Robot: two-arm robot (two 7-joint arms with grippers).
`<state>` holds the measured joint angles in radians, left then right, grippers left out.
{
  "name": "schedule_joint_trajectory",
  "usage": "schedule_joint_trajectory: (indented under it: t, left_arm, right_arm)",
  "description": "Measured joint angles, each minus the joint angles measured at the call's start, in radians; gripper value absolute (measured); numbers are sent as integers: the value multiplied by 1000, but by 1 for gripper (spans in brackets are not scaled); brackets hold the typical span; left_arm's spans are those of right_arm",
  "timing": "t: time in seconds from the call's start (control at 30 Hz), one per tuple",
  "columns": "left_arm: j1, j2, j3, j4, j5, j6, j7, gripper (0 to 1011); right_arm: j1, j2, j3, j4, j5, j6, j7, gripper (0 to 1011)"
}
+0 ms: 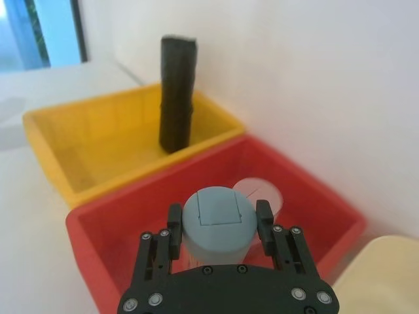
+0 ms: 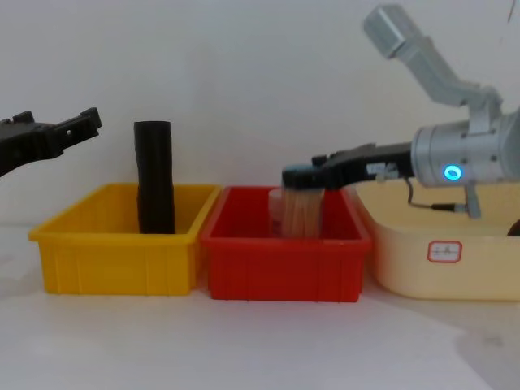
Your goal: Pick up the garbage bag with the one hand and transfer it to the other hand.
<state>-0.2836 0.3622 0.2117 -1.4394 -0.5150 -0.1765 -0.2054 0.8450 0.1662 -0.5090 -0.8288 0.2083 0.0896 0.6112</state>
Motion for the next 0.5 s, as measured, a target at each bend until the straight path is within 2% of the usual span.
schedule_joint_trajectory:
  t: [0.17,0.5]
  left_arm:
    - [0,0,0,0,0,0,0,1000]
    - [0,0,0,0,0,0,0,1000]
  right_arm:
    - [-29,38,31,-103,13,17,-30,663]
    - [-95,117,101,-260,41,59,-98,663]
